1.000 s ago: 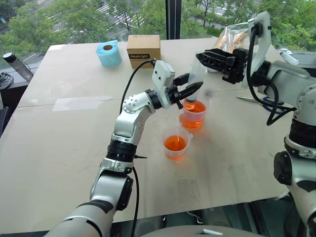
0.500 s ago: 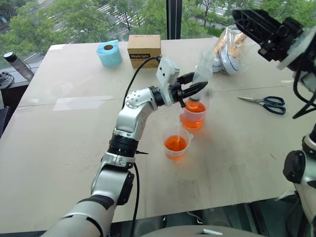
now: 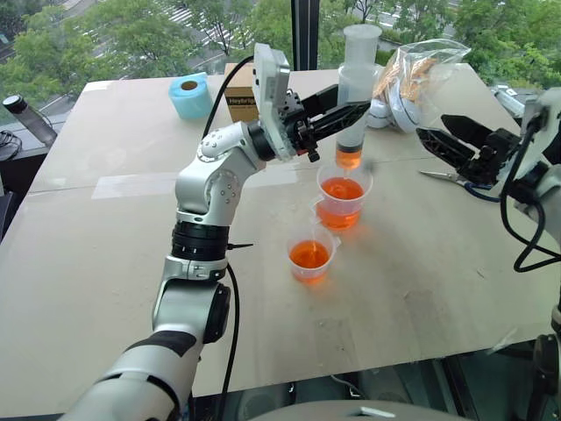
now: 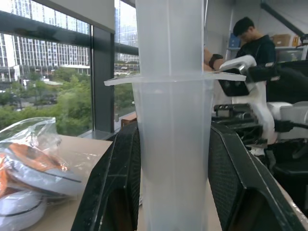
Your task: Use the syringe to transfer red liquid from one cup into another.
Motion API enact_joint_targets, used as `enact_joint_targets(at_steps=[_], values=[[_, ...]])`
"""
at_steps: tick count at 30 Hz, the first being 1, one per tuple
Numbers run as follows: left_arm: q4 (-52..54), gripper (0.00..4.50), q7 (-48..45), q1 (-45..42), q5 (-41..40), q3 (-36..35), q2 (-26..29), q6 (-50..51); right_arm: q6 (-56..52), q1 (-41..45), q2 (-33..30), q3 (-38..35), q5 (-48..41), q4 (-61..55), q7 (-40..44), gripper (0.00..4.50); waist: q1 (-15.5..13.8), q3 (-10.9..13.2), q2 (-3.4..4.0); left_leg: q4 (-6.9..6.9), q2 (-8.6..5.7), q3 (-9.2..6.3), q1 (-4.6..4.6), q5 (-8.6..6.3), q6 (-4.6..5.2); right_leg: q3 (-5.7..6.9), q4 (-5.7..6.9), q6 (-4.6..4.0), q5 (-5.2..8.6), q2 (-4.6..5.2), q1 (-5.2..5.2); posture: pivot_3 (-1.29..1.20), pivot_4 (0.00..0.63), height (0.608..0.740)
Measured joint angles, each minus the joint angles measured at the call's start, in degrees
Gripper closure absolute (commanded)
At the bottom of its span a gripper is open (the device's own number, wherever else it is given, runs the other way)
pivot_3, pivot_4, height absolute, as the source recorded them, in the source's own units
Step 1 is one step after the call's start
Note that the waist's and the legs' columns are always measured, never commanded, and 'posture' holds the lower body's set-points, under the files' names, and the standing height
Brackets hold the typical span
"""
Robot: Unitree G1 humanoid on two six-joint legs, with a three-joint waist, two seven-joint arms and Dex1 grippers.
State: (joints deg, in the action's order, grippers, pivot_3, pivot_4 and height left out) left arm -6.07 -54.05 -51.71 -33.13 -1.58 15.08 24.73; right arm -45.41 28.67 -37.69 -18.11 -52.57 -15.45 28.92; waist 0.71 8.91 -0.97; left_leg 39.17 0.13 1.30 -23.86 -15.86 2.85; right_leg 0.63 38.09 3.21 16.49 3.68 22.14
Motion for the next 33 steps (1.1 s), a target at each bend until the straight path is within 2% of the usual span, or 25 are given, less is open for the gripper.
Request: enact_joint_targets(at_steps=[16,19,24,28,33], values=[[-1.6,3.05,-1.7,2.3,3.6,2.0,-0.8,-4.2,3.7,-3.3,0.1,3.5,6.3,-1.6,2.1,0.40,-0.3,0.0,0.00,0.01,-0.01,0.00,-0.02,0.00,0.00,0.01,-0.04,0.00,0.00,0.01,-0.02,0.00,0.150,0.740],[-0.2,3.05,-1.7,2.2,1.3,1.1,0.5,-1.5,4.0,-2.6,0.1,2.6,5.1,-1.6,2.5,0.40,-0.2,0.0,0.00,0.01,0.00,-0.01,-0.02,0.00,0.00,0.01,-0.05,0.00,0.00,0.01,-0.02,0.00,0.150,0.740],[11.5,3.05,-3.8,2.6,-6.8,-0.4,6.4,7.5,6.8,-2.7,-0.2,-1.1,2.6,-1.7,7.6,0.40,-0.1,0.0,0.00,-0.01,0.00,-0.02,-0.03,0.00,0.00,0.00,-0.08,0.00,0.00,0.14,-0.03,0.00,0.150,0.740],[22.3,3.05,-3.0,6.2,-15.3,-2.0,10.9,15.2,6.9,-2.1,-0.3,-2.5,0.6,-1.5,8.9,0.40,-0.1,0.0,0.01,0.02,0.01,-0.04,0.03,0.00,-0.01,0.01,-0.02,0.00,0.00,0.26,-0.06,0.00,0.150,0.740],[28.9,3.05,-1.8,11.3,-20.5,-3.5,15.8,19.4,6.0,0.1,-0.5,-2.8,-1.6,-1.1,9.4,0.40,0.1,0.0,0.02,0.03,0.01,-0.04,0.11,0.00,0.00,-0.02,0.00,0.00,0.00,0.25,-0.12,0.00,0.150,0.740]])
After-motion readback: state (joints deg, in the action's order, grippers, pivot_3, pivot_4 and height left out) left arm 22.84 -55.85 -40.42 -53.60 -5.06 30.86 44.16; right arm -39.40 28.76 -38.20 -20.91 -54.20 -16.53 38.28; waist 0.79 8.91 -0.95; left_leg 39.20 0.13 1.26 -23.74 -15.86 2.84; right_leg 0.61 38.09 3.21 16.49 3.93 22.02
